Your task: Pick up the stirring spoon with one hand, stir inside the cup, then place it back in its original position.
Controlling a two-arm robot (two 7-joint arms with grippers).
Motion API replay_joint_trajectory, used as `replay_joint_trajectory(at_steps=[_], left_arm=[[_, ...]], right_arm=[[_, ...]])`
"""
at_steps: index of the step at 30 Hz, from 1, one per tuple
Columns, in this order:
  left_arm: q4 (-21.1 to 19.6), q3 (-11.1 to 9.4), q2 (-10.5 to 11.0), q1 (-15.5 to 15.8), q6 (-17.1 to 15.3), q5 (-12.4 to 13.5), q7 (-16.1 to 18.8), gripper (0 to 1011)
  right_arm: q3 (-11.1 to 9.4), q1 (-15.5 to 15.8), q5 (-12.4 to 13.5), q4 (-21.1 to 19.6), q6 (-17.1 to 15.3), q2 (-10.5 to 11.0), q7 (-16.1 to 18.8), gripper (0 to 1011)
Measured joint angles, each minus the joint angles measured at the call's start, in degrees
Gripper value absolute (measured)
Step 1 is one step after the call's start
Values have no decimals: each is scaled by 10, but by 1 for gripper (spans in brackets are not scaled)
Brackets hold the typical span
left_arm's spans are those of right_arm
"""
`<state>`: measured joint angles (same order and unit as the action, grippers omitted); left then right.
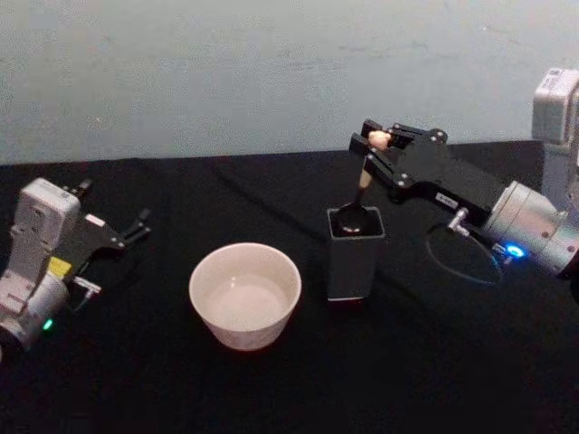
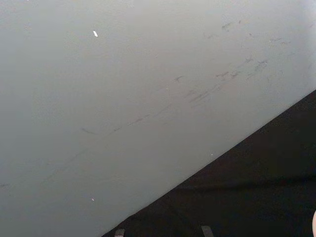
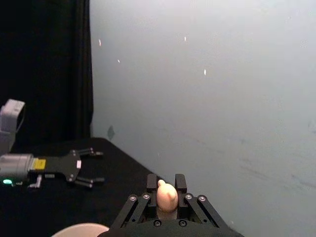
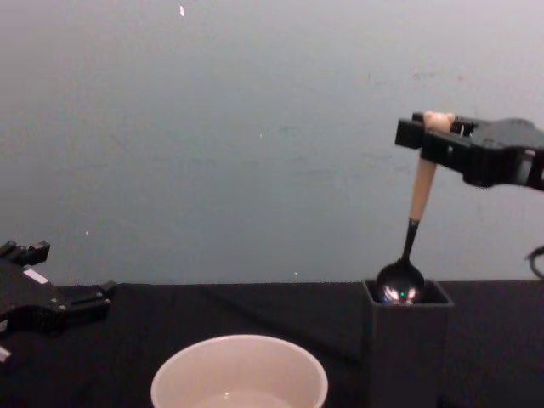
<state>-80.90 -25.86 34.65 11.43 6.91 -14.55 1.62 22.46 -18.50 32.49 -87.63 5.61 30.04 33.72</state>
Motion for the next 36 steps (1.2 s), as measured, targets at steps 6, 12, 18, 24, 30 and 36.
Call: replay_joint_trajectory(at_steps=[6, 12, 18, 24, 30, 36], left_arm=[[0, 0, 0, 0, 0, 0, 0, 1001], [0, 0, 0, 0, 0, 0, 0, 1001], [0, 0, 0, 0, 0, 0, 0, 1001], [0, 0, 0, 0, 0, 0, 0, 1001], [0, 0, 0, 0, 0, 0, 0, 1001], [0, 0, 0, 0, 0, 0, 0, 1001]], right_arm=[[6, 3, -5, 12, -17, -6, -9, 217], [14, 4, -8, 29, -39, -21, -25, 217], [18, 6, -15, 42, -56, -33, -44, 217], [18, 9, -19, 52, -72, -41, -59, 217], [17, 12, -22, 58, -83, -47, -67, 217], [16, 14, -25, 60, -86, -50, -69, 217]])
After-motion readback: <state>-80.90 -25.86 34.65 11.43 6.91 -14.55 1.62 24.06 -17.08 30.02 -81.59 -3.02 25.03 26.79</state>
